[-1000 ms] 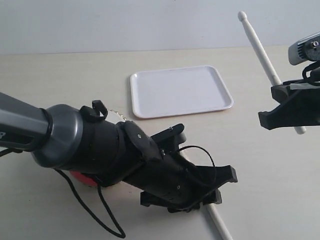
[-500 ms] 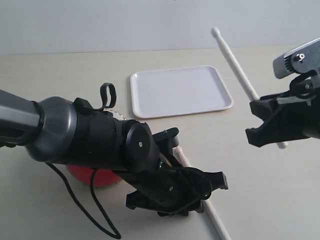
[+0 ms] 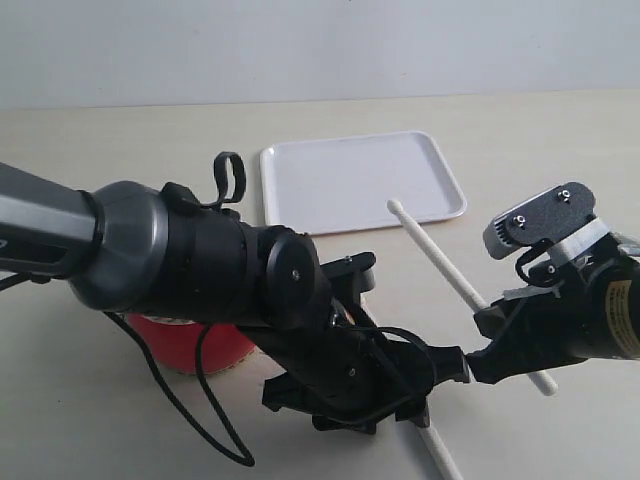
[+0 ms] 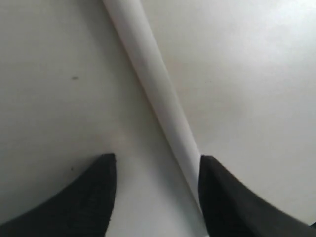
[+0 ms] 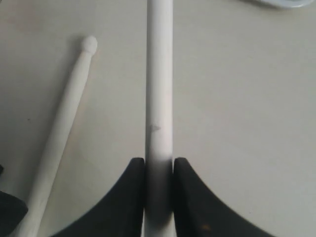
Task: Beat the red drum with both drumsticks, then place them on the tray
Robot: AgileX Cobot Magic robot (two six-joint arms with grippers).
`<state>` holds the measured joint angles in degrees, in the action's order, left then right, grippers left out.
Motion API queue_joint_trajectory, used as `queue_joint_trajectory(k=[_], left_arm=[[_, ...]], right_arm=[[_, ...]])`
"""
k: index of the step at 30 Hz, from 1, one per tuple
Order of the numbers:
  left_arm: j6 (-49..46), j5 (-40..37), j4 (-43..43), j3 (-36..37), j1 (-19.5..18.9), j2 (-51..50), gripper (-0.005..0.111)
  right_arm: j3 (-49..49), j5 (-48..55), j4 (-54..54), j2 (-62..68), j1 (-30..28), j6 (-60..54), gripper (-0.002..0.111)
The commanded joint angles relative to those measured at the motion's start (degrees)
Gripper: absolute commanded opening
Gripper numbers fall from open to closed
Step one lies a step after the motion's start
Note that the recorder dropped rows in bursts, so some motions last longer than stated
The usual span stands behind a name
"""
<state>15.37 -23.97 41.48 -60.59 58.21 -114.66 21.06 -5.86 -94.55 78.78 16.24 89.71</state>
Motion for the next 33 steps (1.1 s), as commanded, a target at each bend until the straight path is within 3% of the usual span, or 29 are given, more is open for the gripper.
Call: queue_joint_trajectory(k=[1, 10, 24, 33], left_arm=[[0.0, -2.5, -1.1, 0.1, 0.1, -1.3, 0.053], [8.0, -7.2, -3.5, -6.3, 0.0, -3.9, 0.053], [5.8, -15.9, -3.3, -12.7, 0.0, -3.9, 0.053], [4.7, -12.8, -2.8, -14.7, 0.0, -1.6, 0.053]], right_arm=[[-0.1, -1.0, -0.3, 0.9, 0.1, 0.4, 0.000], [-0.1, -1.5, -0.4, 0.9, 0.1, 0.3, 0.000], [-0.1, -1.4, -0.4, 0.9, 0.1, 0.3, 0.000], [-0.1, -0.8, -0.4, 0.9, 0.1, 0.3, 0.000]])
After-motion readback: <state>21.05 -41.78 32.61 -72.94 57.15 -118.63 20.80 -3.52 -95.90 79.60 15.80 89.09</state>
